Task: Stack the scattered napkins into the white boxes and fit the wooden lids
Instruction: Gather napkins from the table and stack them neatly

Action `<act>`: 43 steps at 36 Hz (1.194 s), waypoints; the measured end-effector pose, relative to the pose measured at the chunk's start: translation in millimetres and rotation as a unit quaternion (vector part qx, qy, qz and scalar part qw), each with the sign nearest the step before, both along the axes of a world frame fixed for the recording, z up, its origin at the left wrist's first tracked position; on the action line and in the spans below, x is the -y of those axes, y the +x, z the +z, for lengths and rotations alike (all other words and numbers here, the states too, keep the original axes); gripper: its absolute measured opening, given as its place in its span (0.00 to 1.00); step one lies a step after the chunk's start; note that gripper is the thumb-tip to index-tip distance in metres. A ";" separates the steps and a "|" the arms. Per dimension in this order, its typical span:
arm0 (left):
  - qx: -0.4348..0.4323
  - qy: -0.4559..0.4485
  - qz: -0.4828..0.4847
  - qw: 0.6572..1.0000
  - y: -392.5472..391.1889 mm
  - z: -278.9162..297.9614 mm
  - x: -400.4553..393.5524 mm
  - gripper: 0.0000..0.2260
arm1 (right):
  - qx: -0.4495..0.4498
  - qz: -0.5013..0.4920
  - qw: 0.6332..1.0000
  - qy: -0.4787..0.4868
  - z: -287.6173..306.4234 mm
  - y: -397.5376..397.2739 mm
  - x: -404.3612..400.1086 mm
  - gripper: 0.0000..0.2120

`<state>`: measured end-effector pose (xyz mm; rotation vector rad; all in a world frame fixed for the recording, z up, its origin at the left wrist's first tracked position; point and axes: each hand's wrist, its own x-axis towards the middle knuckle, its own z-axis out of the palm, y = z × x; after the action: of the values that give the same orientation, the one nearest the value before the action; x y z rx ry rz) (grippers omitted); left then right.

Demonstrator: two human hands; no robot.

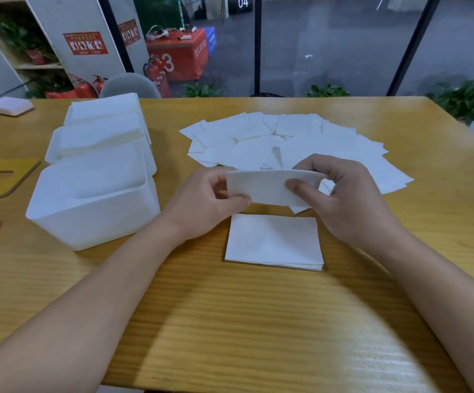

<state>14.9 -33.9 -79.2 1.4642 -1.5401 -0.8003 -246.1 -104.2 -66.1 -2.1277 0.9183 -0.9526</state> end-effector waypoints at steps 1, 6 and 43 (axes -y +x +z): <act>0.013 0.003 -0.007 1.000 -1.0 0.8 -0.6 0.07 | -0.003 0.006 1.000 -0.003 0.7 0.7 -1.1 0.06; -0.048 -0.057 0.001 0.997 -8.0 7.8 -3.3 0.06 | 0.014 0.038 0.999 0.037 4.6 2.3 -5.3 0.02; 0.160 0.008 -0.062 0.985 -6.2 -4.9 -1.3 0.03 | -0.261 0.043 0.964 0.007 7.4 -16.7 14.4 0.07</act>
<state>8.7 -32.6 -84.0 1.5795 -1.8838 -0.6721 -262.9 -118.7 -58.8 -2.4327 1.0588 -0.3339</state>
